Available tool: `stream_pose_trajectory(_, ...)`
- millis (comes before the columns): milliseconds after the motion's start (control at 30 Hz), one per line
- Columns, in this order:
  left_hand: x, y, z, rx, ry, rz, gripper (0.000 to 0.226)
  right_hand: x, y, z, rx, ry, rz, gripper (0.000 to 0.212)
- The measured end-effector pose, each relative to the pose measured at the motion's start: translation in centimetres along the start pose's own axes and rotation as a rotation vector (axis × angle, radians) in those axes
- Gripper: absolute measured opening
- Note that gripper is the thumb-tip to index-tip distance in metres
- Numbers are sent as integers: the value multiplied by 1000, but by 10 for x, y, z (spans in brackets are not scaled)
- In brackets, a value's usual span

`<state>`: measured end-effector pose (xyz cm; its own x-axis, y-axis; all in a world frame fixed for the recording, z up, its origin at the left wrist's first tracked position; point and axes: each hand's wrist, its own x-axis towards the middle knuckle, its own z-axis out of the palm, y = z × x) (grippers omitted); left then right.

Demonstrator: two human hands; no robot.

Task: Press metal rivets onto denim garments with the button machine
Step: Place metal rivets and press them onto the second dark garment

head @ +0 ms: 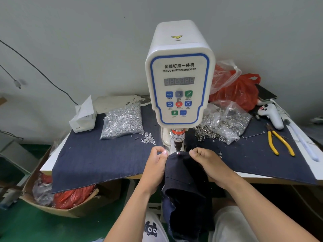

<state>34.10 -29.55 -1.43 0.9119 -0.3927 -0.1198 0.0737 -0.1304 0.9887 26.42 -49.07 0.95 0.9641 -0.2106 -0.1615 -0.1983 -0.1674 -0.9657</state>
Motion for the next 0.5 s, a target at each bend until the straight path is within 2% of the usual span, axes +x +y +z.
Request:
stream_pose_trajectory(233, -3, 3, -1, -29, -45, -6, 12, -2, 0, -2, 141, -76, 43, 26)
stream_pose_trajectory(400, -15, 8, -3, -132, -175, -18, 11, -5, -3, -9, 250, -178, 84, 29)
stream_pose_trajectory(500, -28, 10, -3, -50, -236, 50, 11, -10, -9, -10, 218, -253, 35, 31)
